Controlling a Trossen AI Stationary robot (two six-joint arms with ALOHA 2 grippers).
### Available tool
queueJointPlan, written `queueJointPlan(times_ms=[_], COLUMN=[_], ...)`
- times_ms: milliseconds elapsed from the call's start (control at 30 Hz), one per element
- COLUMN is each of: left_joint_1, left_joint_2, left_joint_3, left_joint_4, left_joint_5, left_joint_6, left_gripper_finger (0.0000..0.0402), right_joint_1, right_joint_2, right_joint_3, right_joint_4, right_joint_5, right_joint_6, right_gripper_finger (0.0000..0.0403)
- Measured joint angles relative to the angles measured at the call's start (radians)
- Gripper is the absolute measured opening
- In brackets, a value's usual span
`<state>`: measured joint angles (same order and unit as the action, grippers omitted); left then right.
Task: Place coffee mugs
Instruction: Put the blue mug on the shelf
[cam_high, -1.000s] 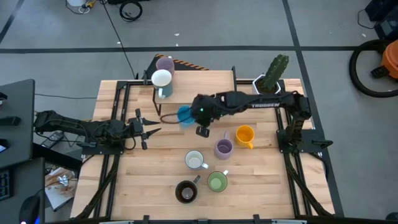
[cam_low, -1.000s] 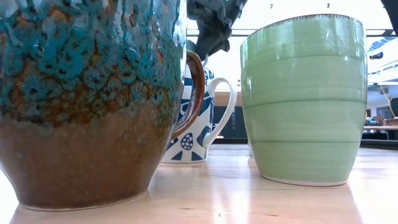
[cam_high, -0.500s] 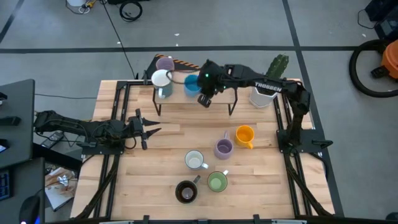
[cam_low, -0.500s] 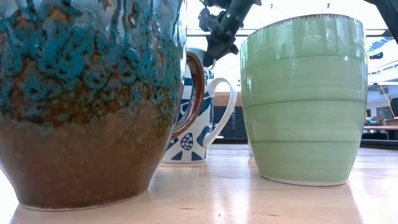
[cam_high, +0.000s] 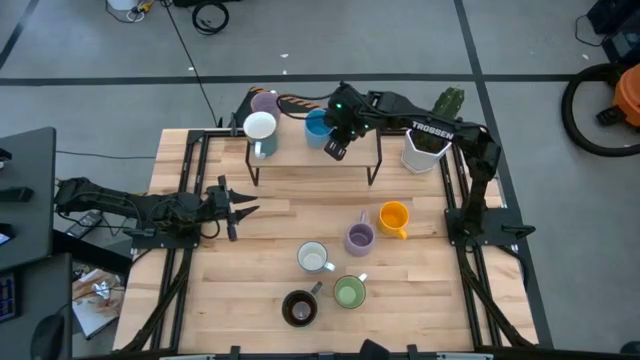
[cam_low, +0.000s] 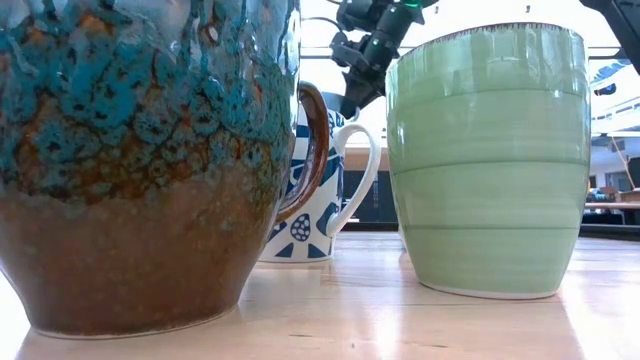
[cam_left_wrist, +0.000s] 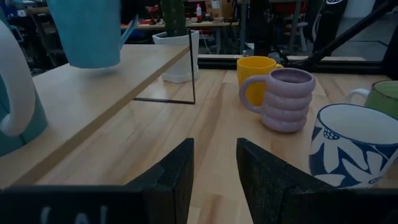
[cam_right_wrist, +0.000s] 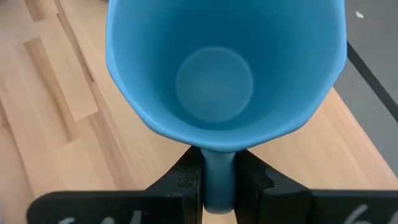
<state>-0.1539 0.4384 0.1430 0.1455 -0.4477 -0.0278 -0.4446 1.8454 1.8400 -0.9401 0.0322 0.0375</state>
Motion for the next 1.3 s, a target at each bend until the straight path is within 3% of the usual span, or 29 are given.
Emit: queueJointPlan(times_ms=[867, 1300], left_joint_1=[0.000, 0.000], left_joint_2=[0.000, 0.000], left_joint_3=[0.000, 0.000], left_joint_4=[-0.001, -0.001], left_joint_5=[0.000, 0.000], left_joint_6=[-0.002, -0.003], left_gripper_finger=[0.0128, 0.0128], right_joint_1=[-0.031, -0.012], right_joint_2=[0.000, 0.001], right_joint_3=[-0.043, -0.043], right_joint_4=[0.034, 0.034], right_joint_5=[-0.059, -0.039], right_joint_6=[-0.102, -0.172], right_gripper_finger=[0.0065, 0.0096])
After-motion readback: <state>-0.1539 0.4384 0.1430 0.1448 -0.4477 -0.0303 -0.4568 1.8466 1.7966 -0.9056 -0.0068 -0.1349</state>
